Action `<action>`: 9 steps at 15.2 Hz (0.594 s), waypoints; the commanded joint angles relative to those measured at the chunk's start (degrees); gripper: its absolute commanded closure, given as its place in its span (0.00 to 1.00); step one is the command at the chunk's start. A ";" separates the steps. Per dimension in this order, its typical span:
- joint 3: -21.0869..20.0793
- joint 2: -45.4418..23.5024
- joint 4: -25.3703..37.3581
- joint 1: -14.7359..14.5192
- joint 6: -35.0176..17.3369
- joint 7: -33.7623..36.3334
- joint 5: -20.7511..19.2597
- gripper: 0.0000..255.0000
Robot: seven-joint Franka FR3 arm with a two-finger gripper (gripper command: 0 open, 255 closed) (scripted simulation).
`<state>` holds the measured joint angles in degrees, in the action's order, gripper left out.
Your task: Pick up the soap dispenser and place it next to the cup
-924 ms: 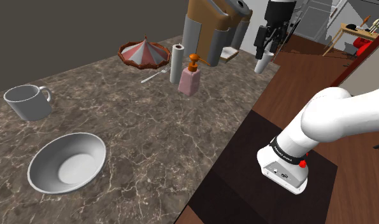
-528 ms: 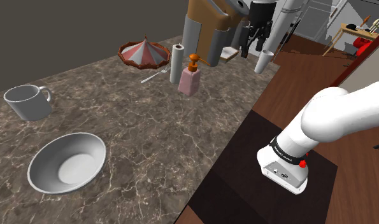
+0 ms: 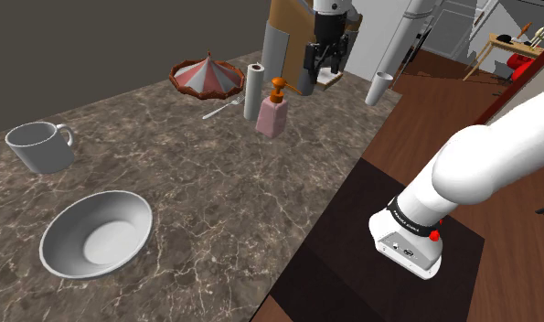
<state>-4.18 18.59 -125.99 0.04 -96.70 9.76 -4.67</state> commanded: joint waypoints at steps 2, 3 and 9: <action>-0.73 -6.98 4.79 -0.05 -2.15 0.95 -1.10 0.00; -0.95 -9.24 6.47 -0.09 -2.68 1.28 -1.51 0.00; -1.93 -22.95 18.23 -0.65 -4.25 3.15 -4.35 0.00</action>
<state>-6.06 -2.14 -109.84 -0.55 -100.86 12.76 -8.49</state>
